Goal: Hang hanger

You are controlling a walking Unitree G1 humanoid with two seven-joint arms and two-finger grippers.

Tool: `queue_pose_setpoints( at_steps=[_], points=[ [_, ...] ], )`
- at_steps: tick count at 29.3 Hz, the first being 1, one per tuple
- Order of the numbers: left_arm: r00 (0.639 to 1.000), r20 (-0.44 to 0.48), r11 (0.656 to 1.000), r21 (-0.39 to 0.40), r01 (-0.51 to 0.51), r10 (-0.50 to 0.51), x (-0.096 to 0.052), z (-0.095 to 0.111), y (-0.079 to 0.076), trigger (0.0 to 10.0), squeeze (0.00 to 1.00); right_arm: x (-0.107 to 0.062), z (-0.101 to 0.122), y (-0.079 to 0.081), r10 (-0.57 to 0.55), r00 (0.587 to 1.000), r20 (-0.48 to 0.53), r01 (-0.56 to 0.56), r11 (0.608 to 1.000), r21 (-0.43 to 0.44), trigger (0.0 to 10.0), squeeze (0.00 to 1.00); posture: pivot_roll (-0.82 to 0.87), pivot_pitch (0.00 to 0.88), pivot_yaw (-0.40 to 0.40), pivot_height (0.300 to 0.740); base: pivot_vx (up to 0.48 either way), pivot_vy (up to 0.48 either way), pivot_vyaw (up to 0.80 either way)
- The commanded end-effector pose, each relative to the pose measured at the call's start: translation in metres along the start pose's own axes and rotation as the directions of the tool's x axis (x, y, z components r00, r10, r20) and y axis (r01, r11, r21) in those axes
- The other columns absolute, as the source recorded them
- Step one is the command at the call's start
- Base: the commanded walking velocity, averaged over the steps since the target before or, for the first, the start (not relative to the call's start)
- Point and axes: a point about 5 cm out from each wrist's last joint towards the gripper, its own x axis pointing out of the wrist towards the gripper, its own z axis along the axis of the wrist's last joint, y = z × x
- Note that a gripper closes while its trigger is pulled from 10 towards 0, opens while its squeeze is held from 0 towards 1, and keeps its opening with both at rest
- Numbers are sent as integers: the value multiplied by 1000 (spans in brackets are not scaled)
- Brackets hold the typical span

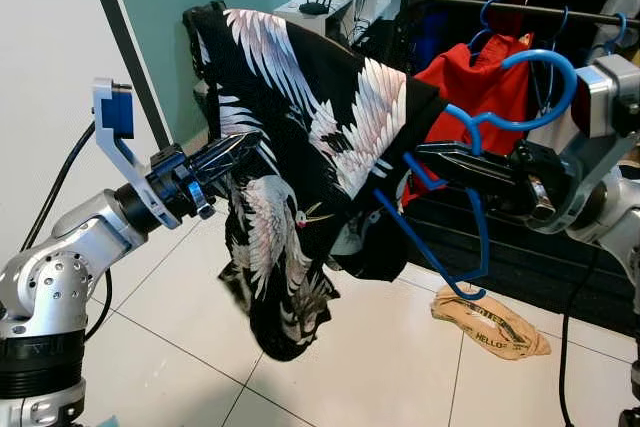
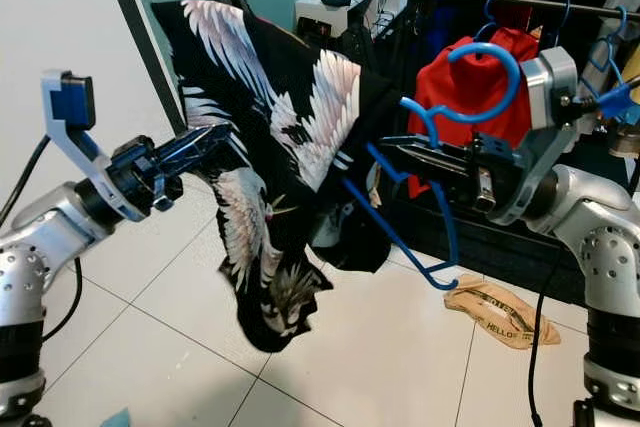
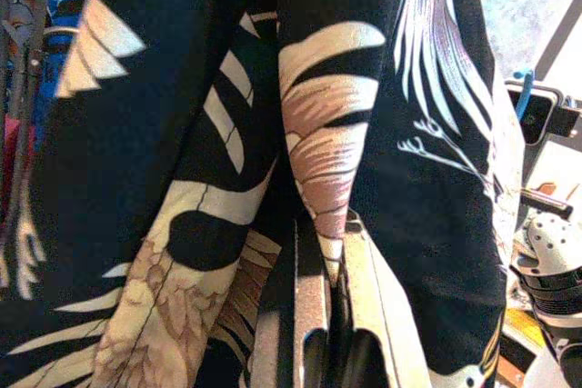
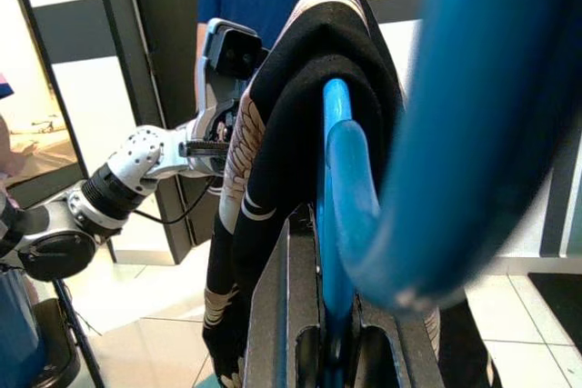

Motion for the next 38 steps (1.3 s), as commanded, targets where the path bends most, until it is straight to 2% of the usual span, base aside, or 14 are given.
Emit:
queue_pose_setpoints(
  at_steps=[1,7,12,14,15,16,18,21,23,28,33,36,37,38],
  points=[
    [1000,-8,999,-12,30,-30,0,-2,-4,0,0,3,6,6,31,999,15,-31,999,-25,10000,0,-30,29,38,740,0,0,0],
    [999,-9,999,-2,41,-41,0,3,-4,0,0,4,5,2,3,1000,11,-3,1000,-29,10000,0,-33,31,41,740,0,0,0],
    [998,19,998,30,55,-56,0,19,-4,0,0,0,4,-6,-79,997,1,79,996,-39,10000,0,-25,31,43,740,0,0,0],
    [991,79,991,89,102,-109,2,54,-10,0,0,-11,-8,-26,-272,961,-44,270,962,-42,10000,0,-11,29,51,740,0,0,0],
    [991,79,991,89,102,-109,2,54,-10,0,0,-11,-8,-26,-272,961,-44,270,962,-42,10000,0,-11,29,51,740,0,0,0],
    [986,102,986,111,121,-132,2,67,-13,0,0,-15,-13,-32,-334,940,-66,331,942,-43,10000,0,-10,29,53,740,0,0,0],
    [986,102,986,111,121,-132,2,67,-13,0,0,-15,-13,-32,-334,940,-66,331,942,-43,10000,0,-10,29,53,740,0,0,0],
    [966,184,977,147,155,-181,2,98,-17,0,0,-25,-27,-38,-407,905,-124,405,913,-43,10000,0,-7,30,60,740,0,0,0],
    [966,184,977,147,155,-181,2,98,-17,0,0,-25,-27,-38,-407,905,-124,405,913,-43,10000,0,-7,30,60,740,0,0,0],
    [938,267,970,159,181,-219,5,121,-21,0,0,-32,-43,-32,-397,895,-205,399,916,-33,10000,0,-10,29,65,740,0,0,0],
    [929,287,968,155,198,-235,10,125,-23,0,0,-32,-52,-27,-372,893,-252,378,925,-25,10000,0,-7,29,67,740,0,0,0],
    [913,350,977,121,176,-208,29,132,-20,0,0,-36,-74,-18,-329,861,-388,352,936,-12,10000,0,-1,30,68,740,0,0,0],
    [910,403,995,40,86,-95,42,136,-9,0,0,-39,-84,-15,-315,836,-450,348,937,-10,10000,0,2,29,70,740,0,0,0],
    [910,403,995,40,86,-95,42,136,-9,0,0,-39,-84,-15,-315,836,-450,348,937,-10,10000,0,2,29,70,740,0,0,0]
  ],
)
